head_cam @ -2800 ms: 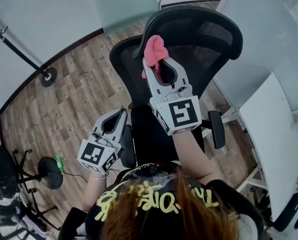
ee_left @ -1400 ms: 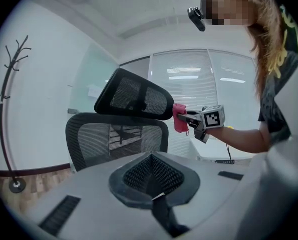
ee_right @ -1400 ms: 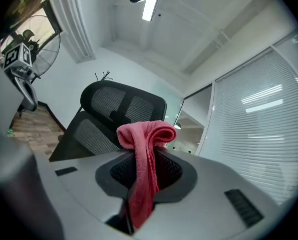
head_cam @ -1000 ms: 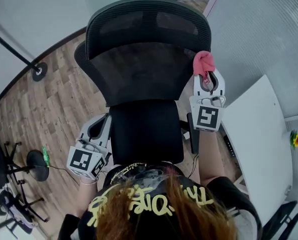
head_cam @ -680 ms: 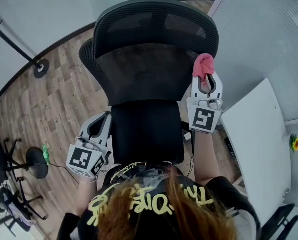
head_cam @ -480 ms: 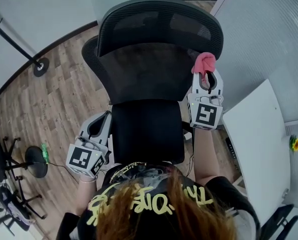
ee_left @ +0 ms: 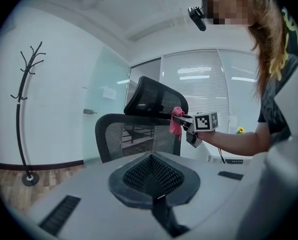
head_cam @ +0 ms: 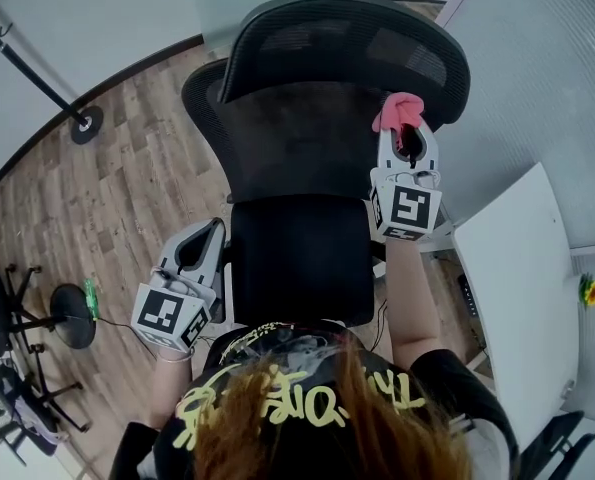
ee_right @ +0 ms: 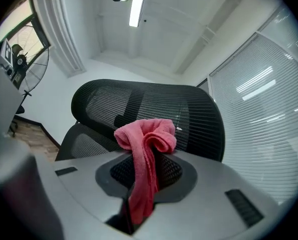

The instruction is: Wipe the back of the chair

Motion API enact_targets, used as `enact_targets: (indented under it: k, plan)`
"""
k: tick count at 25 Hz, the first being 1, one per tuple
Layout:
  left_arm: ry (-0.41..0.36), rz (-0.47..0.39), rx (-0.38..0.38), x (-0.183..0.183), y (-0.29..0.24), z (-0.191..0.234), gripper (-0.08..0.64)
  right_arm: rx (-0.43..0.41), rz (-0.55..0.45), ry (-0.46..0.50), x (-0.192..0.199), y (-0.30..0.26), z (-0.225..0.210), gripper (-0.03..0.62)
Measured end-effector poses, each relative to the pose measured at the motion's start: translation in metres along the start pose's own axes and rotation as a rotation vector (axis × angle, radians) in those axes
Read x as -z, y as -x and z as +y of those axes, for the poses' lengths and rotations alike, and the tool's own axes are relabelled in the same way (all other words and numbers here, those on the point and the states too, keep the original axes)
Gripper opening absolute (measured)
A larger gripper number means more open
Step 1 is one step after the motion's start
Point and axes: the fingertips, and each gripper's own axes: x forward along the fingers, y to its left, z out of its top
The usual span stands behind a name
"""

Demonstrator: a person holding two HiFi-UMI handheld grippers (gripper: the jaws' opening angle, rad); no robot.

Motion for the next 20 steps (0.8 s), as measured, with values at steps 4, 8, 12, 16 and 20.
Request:
enact_targets:
  k: [4, 8, 12, 16, 20]
  plan:
    - [-0.010, -0.002, -0.002, -0.002, 0.006, 0.005, -0.009, -0.015, 0.000, -0.033, 0.002, -0.010, 0.013, 0.074]
    - [-0.014, -0.002, -0.011, -0.001, 0.013, 0.009, -0.009, -0.033, 0.003, -0.048, 0.002, -0.018, 0.026, 0.074]
    - [-0.012, -0.001, -0.021, 0.000, 0.020, 0.016, -0.009, -0.050, 0.009, -0.058, 0.001, -0.028, 0.043, 0.074]
    - [-0.010, -0.003, -0.027, 0.000, 0.025, 0.022, -0.009, -0.052, 0.012, -0.053, -0.002, -0.035, 0.054, 0.074]
    - [-0.007, -0.005, -0.033, 0.004, 0.028, 0.026, -0.009, -0.046, 0.014, -0.062, 0.000, -0.036, 0.063, 0.074]
